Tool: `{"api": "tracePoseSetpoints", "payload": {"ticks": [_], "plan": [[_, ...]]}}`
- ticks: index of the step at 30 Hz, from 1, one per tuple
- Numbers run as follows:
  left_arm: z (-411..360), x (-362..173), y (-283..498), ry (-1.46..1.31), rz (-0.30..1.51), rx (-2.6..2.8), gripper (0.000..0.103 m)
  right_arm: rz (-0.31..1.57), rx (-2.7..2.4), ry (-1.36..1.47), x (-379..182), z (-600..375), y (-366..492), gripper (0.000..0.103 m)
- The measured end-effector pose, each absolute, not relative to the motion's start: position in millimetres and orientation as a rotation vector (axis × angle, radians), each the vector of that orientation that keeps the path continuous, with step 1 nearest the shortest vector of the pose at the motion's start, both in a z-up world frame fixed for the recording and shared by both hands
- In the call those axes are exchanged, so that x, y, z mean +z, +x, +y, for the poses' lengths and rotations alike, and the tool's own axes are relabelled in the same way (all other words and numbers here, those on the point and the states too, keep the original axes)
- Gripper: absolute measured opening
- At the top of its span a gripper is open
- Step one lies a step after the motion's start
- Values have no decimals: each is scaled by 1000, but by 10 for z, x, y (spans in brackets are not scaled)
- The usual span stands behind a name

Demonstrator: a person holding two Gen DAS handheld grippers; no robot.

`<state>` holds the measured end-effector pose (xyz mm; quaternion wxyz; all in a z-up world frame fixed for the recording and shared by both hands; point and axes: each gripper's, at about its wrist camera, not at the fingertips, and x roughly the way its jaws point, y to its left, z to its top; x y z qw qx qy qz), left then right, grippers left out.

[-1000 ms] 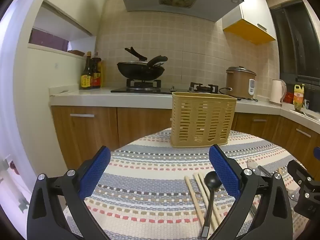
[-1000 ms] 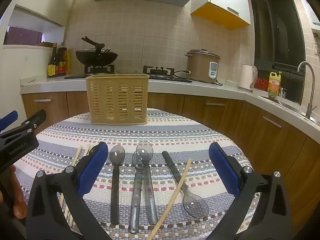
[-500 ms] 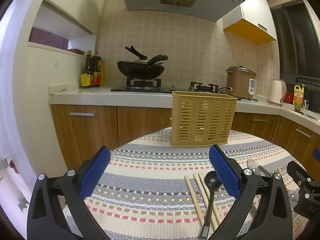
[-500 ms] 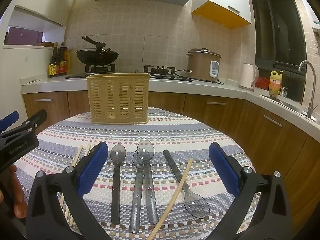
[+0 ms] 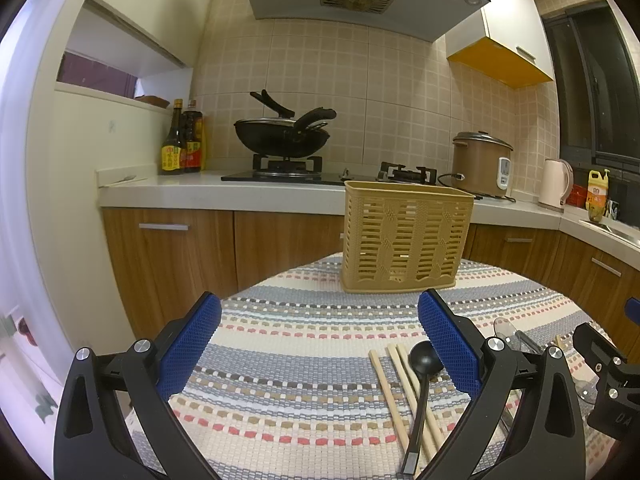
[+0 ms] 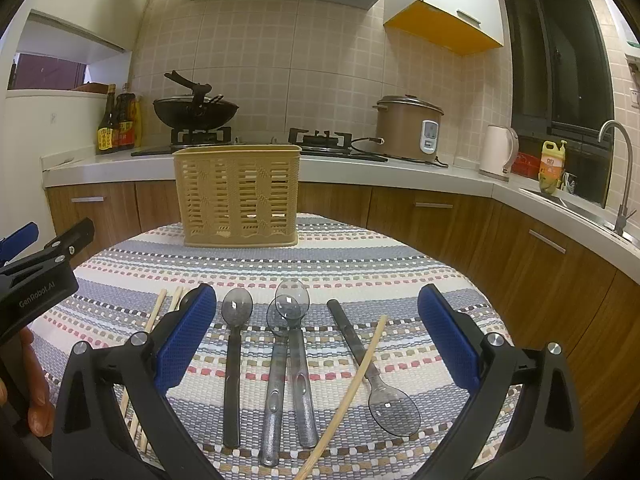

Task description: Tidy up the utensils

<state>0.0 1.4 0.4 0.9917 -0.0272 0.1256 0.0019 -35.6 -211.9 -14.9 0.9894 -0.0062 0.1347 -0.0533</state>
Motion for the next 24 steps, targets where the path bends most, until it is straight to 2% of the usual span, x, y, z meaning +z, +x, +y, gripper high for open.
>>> {"api": "tracePoseSetpoints", "payload": {"ticks": [24], "plan": [[202,-28,38,-59,259,2,96,282,-93,7,-149,-2153,-345,96]]}}
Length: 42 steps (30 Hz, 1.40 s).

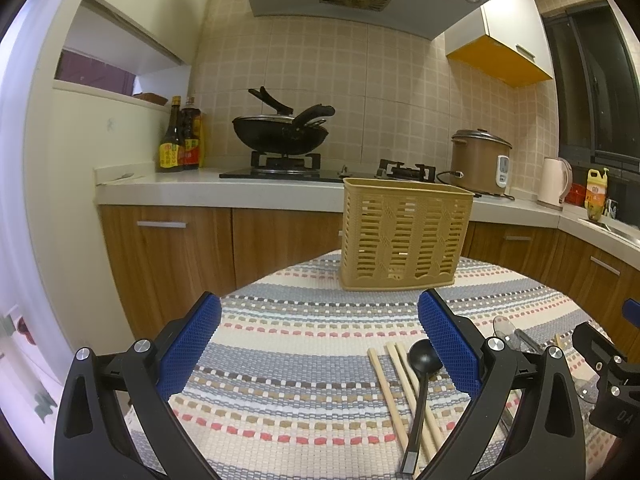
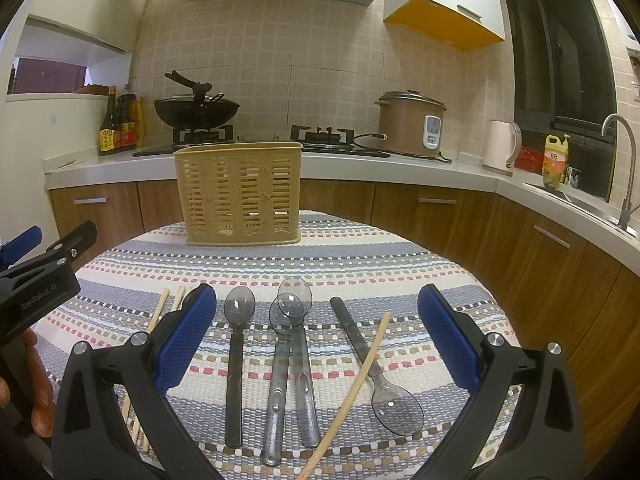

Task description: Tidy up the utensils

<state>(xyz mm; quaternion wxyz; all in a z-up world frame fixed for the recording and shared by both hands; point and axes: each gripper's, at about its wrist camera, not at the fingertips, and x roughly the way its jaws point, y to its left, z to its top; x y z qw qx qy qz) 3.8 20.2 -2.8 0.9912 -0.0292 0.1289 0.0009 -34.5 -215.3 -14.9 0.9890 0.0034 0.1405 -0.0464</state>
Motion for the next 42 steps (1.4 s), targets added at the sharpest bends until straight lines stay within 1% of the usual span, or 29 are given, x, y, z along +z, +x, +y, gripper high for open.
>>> {"api": "tracePoseSetpoints", "payload": {"ticks": [15,18,20,22,26,28,29,30,31,32,33,36,37,38,40,42], "plan": [[186,-40,19,-79,274,-13,96,318,-90,33,-160,-2197,-283,96],[272,-52,140,-106,361,-83,95,382,-68,12,-183,-2165,-171,96],[313,-68,244,-120,447,-145,91,422,-64,4,-193,-2160,-106,96],[375,-79,384,-148,566,-244,83,483,-49,1,-197,-2175,-14,96],[360,-54,557,-156,698,-396,81,553,-7,-3,-103,-2240,90,96],[274,-62,653,-125,779,-449,76,585,3,-7,-47,-2306,158,94],[206,-76,706,-104,828,-482,72,612,17,1,-16,-2363,218,91],[157,-90,746,-90,859,-502,71,635,31,11,4,-2413,270,87],[84,-120,801,-68,905,-529,69,670,48,28,24,-2481,352,85],[26,-153,848,-48,939,-543,66,711,69,49,39,-2546,447,81],[-16,-182,905,-30,964,-551,66,749,89,68,49,-2607,539,77],[-184,-247,1035,40,1011,-591,65,839,148,120,66,-2721,786,74],[-247,-266,1069,67,1027,-595,63,873,170,140,63,-2745,882,73],[-316,-284,1105,105,1045,-595,62,908,188,165,53,-2766,978,69],[-416,-301,1129,159,1056,-593,58,963,228,212,7,-2779,1125,68],[-495,-333,1162,198,1068,-586,57,1005,240,239,-50,-2750,1236,68]]}}
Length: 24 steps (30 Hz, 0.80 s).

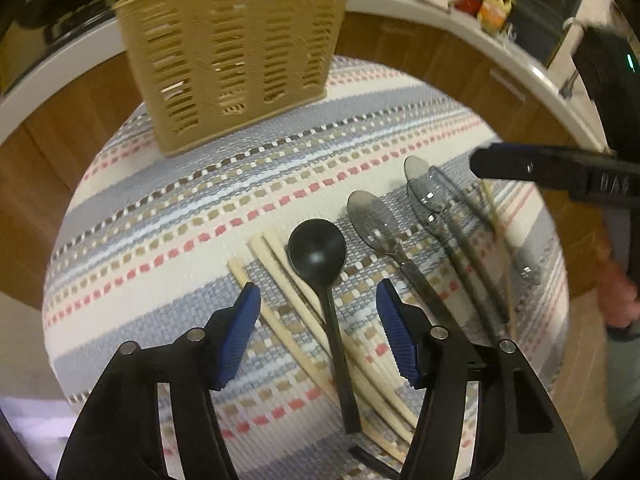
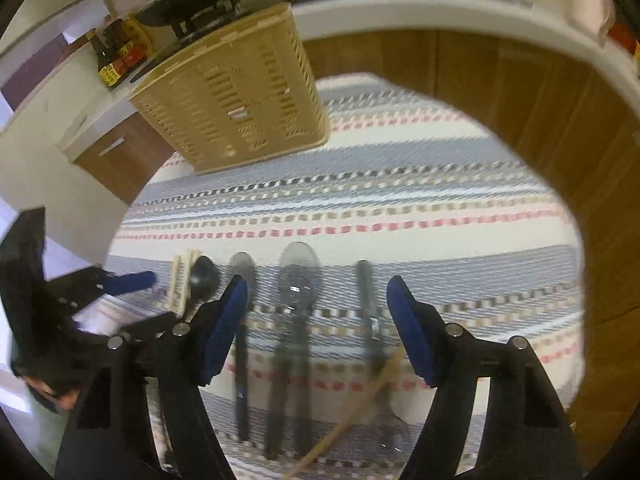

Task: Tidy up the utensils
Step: 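Grasp the black ladle with the left tool while the right tool grasps a clear plastic spoon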

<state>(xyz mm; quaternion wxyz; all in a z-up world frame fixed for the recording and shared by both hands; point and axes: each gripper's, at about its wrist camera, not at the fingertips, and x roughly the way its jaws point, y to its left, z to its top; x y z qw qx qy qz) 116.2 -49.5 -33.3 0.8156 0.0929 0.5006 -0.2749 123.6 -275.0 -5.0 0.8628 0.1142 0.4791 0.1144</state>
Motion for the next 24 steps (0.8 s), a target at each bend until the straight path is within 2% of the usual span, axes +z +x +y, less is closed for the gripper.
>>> {"api": "tracePoseSetpoints", "payload": {"ticks": [5,17,20,24], "plan": [[-717,-436,1351,254,1101,-571,54,1064,257,257,-133,-2672,1414,62],[-1083,-556,1635,295,1117,-511,51,1145,240,179,-298,-2421,1638,61],[-1108,-568,1603,312,1117,-493,41,1164,231,161,-346,-2359,1684,54],[-1144,-599,1606,312,1120,-477,41,1188,206,138,-403,-2286,1724,41]]}}
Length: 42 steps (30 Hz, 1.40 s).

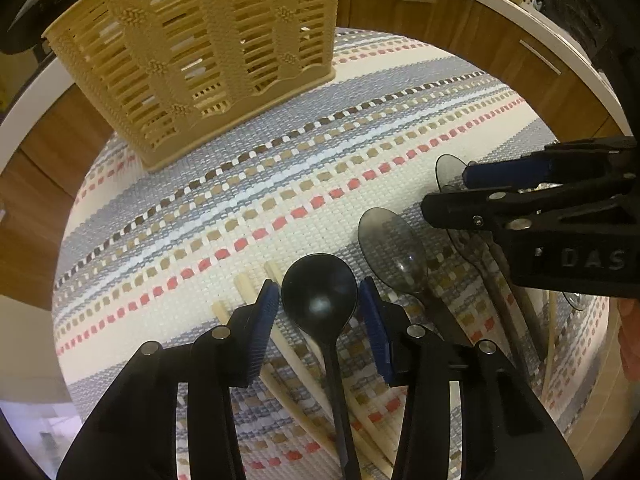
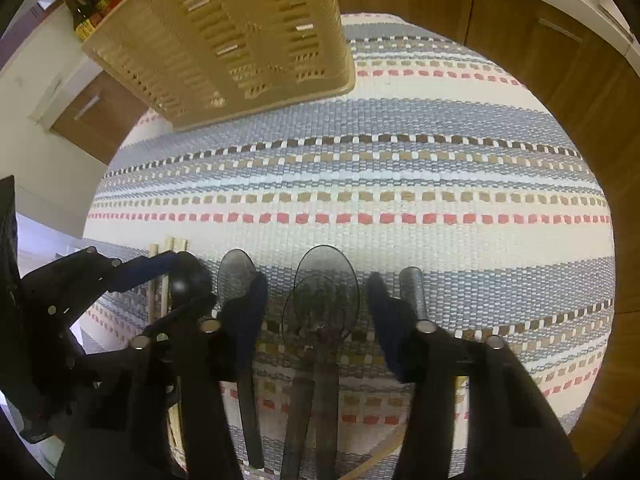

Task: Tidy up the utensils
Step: 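Grasp the black ladle with the left tool while the right tool grasps a clear plastic spoon, then lift the black ladle with the left tool while the right tool carries the clear spoon to the basket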

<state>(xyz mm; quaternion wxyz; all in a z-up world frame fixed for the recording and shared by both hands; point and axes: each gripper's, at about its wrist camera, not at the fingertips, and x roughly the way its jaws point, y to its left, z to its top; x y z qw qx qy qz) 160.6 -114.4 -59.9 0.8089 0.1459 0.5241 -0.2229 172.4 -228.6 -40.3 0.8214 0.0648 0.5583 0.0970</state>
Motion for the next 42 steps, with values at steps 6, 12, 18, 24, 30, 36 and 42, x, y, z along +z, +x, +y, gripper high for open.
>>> {"api": "tracePoseSetpoints", "payload": {"ticks": [6,12,18,24,30,36,42], "plan": [[-1186,-622,1628,329,1120,-457,41,1191,197,126,-428,-2230,1745,30],[-1221,-628,1659,304,1124,-453,35,1146,204,98,-319,-2225,1671,30],[-1035,-418,1545,204,1022,-477,34,1050,261,112,-151,-2342,1503,30],[-775,-21,1340,107,868,-468,34,911,316,164,99,-2516,1240,29],[-509,438,1228,-9,707,-452,34,766,372,221,485,-2631,1067,29],[-395,787,1348,-69,567,-408,34,626,410,237,884,-2612,1112,23],[-241,1197,1590,-129,452,-366,35,572,408,223,1244,-2532,1470,12]]}}
